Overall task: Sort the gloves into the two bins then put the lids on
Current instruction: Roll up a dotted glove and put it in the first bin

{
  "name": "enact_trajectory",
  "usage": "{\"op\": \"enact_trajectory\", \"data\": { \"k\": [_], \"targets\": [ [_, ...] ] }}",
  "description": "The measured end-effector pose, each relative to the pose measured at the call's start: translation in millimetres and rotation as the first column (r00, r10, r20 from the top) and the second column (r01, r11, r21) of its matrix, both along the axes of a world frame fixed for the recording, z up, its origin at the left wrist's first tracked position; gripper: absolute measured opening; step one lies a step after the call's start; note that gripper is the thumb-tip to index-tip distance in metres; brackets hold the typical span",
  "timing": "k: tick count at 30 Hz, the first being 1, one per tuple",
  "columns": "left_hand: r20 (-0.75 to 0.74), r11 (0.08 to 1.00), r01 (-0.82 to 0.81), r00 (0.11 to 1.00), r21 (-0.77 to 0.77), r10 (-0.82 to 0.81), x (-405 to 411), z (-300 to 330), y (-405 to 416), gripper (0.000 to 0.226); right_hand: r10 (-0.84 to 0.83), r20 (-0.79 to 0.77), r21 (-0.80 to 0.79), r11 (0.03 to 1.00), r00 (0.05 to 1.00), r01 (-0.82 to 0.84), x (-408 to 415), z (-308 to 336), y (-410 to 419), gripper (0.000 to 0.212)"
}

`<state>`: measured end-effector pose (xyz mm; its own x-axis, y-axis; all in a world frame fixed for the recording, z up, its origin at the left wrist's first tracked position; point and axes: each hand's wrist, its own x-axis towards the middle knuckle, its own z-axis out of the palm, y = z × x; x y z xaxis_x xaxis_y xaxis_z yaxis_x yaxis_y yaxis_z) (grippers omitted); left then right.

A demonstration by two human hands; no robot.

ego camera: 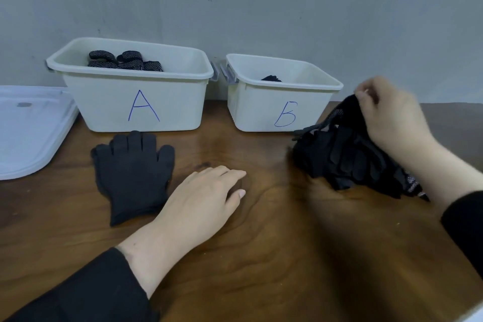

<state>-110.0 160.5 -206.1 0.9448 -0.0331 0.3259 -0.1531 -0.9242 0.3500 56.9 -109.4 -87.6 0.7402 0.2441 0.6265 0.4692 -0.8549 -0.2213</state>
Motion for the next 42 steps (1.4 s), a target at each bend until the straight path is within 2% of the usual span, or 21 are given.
{"op": "enact_trajectory", "data": {
  "k": [4,9,13,17,19,21,24,26,28,30,32,34,36,38,40,42],
  "targets": [
    [0.037,0.997,-0.026,0.999,-0.075,0.029,1,-1,1,0.044,0.103,-0.057,0.044,0.994,0.993,-0.101,-9,36,20,0.020],
    [0.057,0.968,-0.057,0.996,-0.244,0.073,0,2,2,0.046,0.257,-0.293,0.081,0.966,0.921,-0.244,-28,62,44,0.018],
    [0.053,0.936,-0.017,0.998,-0.352,0.038,-2,6,-1,0.055,0.423,-0.450,0.258,0.905,0.787,-0.339,-44,63,62,0.015],
    [0.042,0.894,0.011,0.999,-0.447,0.009,-1,6,-1,0.061,0.563,-0.567,0.423,0.825,0.602,-0.374,-53,57,80,0.012],
    [0.034,0.871,0.015,0.999,-0.492,0.001,0,5,1,0.061,0.560,-0.628,0.394,0.827,0.540,-0.400,-54,55,86,0.016],
    [0.026,0.859,0.017,1.000,-0.512,-0.005,0,5,2,0.061,0.537,-0.666,0.344,0.837,0.517,-0.425,-54,53,92,0.025],
    [0.032,0.835,0.029,0.999,-0.550,-0.014,-1,6,2,0.059,0.559,-0.670,0.372,0.823,0.489,-0.430,-53,52,102,0.022],
    [0.060,0.830,0.047,0.998,-0.555,-0.017,-2,8,2,0.056,0.559,-0.667,0.350,0.819,0.493,-0.455,-50,50,107,0.025],
    [0.088,0.833,0.047,0.996,-0.551,0.002,-2,8,2,0.055,0.538,-0.639,0.308,0.834,0.549,-0.458,-47,47,113,0.018],
    [0.114,0.836,0.026,0.992,-0.548,0.044,-2,8,3,0.054,0.488,-0.560,0.223,0.867,0.669,-0.446,-42,44,119,0.006],
    [0.154,0.840,-0.010,0.982,-0.543,0.111,-1,9,4,0.052,0.427,-0.414,0.085,0.897,0.804,-0.433,-37,44,125,0.003],
    [0.205,0.840,-0.048,0.961,-0.541,0.187,1,8,7,0.048,0.419,-0.244,0.052,0.906,0.874,-0.420,-35,44,129,0.004],
    [0.258,0.814,-0.065,0.931,-0.577,0.257,1,7,9,0.041,0.470,-0.094,0.046,0.883,0.878,-0.468,-39,44,132,0.005],
    [0.298,0.781,-0.058,0.905,-0.621,0.303,0,8,11,0.036,0.541,-0.003,-0.023,0.841,0.841,-0.541,-44,35,131,0.008],
    [0.355,0.782,-0.047,0.873,-0.621,0.334,-3,10,15,0.031,0.606,-0.036,-0.081,0.790,0.794,-0.607,-60,14,129,0.008],
    [0.412,0.792,-0.048,0.834,-0.608,0.367,-6,12,23,0.027,0.657,-0.161,-0.184,0.714,0.737,-0.676,-77,-22,125,0.012]
  ]
}}
